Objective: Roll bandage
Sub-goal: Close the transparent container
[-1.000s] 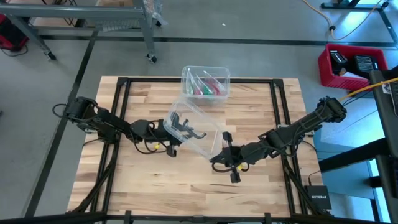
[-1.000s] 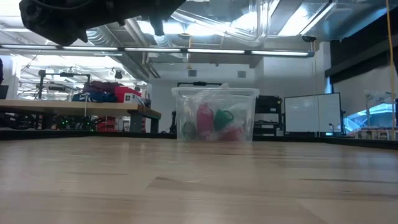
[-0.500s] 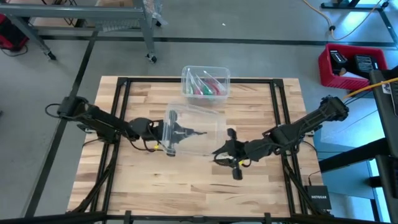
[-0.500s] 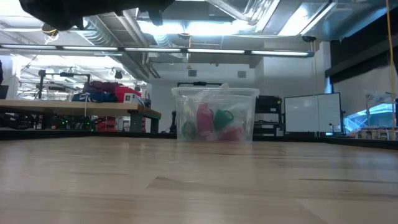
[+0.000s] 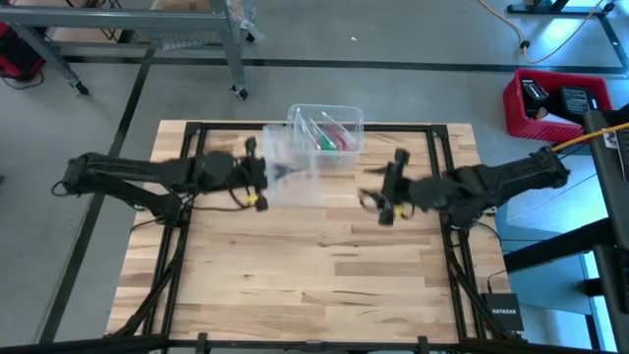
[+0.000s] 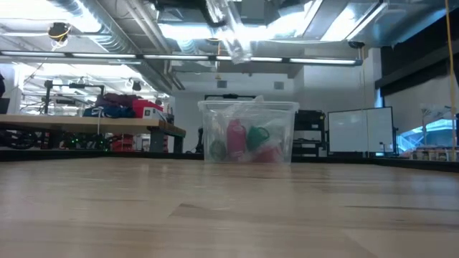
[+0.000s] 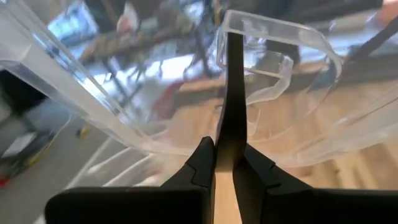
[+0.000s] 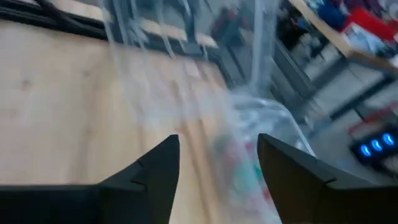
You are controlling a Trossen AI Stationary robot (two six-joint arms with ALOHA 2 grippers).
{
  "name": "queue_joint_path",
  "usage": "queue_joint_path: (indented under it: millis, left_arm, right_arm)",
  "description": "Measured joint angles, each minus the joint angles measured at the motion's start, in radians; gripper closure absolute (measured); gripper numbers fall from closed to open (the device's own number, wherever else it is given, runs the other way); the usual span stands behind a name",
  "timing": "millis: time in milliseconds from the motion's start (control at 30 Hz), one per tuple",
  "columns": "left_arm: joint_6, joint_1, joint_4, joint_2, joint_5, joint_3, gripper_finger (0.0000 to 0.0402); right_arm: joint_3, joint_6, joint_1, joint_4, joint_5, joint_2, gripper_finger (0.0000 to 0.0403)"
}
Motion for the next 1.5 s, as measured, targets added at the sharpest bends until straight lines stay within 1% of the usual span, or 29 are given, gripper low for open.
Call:
queue_joint_path:
  millis: [67,133,233,267,367,533,600,633,700,767,933,1033,1167,1233,1300,1367,1500]
  left_arm:
    - [-0.01,0.042,-0.179,0.004,-0.001,0.113,0.0378]
    - [-0.017,0.085,-0.337,0.024,-0.001,0.222,0.0377]
    - [-0.015,0.155,-0.509,0.068,-0.001,0.384,0.0374]
    - [-0.014,0.176,-0.542,0.085,-0.001,0.435,0.0375]
    - [0.029,0.233,-0.613,0.152,0.032,0.568,0.0378]
    - [0.12,0.288,-0.686,0.29,0.118,0.727,0.0372]
    - [0.156,0.298,-0.691,0.337,0.141,0.772,0.0373]
    - [0.171,0.301,-0.687,0.358,0.166,0.791,0.0374]
    - [0.189,0.306,-0.691,0.395,0.238,0.826,0.0376]
    - [0.198,0.305,-0.68,0.417,0.28,0.85,0.0375]
    - [0.232,0.304,-0.656,0.425,0.287,0.859,0.0372]
    - [0.249,0.305,-0.654,0.426,0.291,0.859,0.0375]
    - [0.252,0.307,-0.621,0.427,0.364,0.859,0.0369]
    - [0.255,0.307,-0.601,0.43,0.378,0.859,0.0366]
    - [0.267,0.312,-0.614,0.43,0.379,0.859,0.0367]
    - [0.275,0.32,-0.609,0.43,0.363,0.859,0.0372]
    - [0.279,0.351,-0.634,0.426,0.276,0.859,0.0374]
  right_arm:
    - [-0.005,-0.012,-0.084,-0.022,-0.04,-0.01,0.019]
    - [-0.02,-0.062,-0.175,-0.018,-0.118,-0.021,0.0197]
    - [-0.04,-0.142,-0.319,0.018,-0.235,-0.028,0.0208]
    - [-0.047,-0.164,-0.369,0.042,-0.281,-0.028,0.0211]
    - [-0.081,-0.218,-0.512,0.155,-0.451,-0.027,0.022]
    - [-0.189,-0.228,-0.712,0.497,-0.713,0.0,0.0231]
    - [-0.232,-0.187,-0.765,0.641,-0.822,0.037,0.0233]
    - [-0.245,-0.165,-0.782,0.711,-0.871,0.061,0.0233]
    - [-0.259,-0.133,-0.801,0.811,-0.936,0.116,0.0233]
    - [-0.261,-0.125,-0.799,0.858,-0.963,0.178,0.0233]
    - [-0.262,-0.092,-0.778,0.998,-0.979,0.297,0.0233]
    - [-0.261,-0.074,-0.772,1.048,-0.978,0.338,0.0233]
    - [-0.259,-0.047,-0.769,1.125,-0.987,0.387,0.0233]
    - [-0.26,-0.033,-0.769,1.134,-0.988,0.405,0.0233]
    - [-0.261,-0.031,-0.771,1.12,-0.988,0.408,0.0233]
    - [-0.26,-0.031,-0.777,1.08,-0.984,0.382,0.0233]
    - [-0.259,-0.065,-0.811,0.926,-0.97,0.258,0.0233]
